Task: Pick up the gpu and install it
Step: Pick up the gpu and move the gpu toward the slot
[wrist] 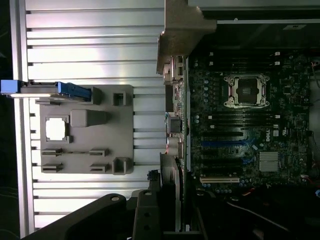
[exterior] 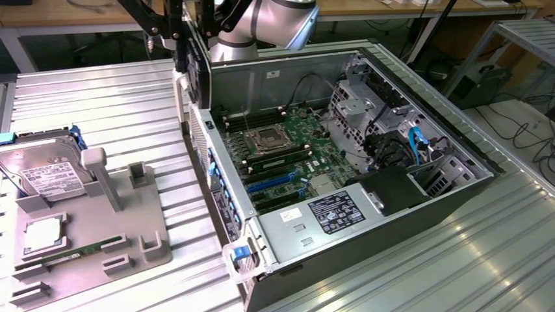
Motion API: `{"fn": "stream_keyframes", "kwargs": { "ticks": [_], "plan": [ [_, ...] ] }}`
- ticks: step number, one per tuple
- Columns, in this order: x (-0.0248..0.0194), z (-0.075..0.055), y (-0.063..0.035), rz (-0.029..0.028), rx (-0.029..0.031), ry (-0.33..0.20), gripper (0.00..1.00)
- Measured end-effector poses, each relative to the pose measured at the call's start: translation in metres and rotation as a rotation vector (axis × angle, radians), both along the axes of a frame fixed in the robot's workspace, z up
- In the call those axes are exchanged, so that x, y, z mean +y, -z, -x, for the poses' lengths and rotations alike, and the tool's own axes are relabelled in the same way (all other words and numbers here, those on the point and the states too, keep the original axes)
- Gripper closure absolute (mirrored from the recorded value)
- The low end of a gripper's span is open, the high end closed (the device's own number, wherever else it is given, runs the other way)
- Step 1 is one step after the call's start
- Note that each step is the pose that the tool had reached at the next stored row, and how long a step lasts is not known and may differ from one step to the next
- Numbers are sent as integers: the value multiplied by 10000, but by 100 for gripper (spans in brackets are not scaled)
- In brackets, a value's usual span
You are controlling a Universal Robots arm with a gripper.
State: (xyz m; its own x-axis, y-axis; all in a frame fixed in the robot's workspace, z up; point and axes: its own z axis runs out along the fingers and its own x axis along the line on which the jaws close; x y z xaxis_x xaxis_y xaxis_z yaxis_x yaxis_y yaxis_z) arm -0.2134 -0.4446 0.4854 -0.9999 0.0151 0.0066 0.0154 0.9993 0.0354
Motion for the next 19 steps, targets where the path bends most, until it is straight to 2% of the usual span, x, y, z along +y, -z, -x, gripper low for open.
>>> {"fn": "stream_keyframes", "kwargs": {
  "ticks": [19],
  "plan": [
    [0,-116,2,0,-1,0,72]
  ]
}}
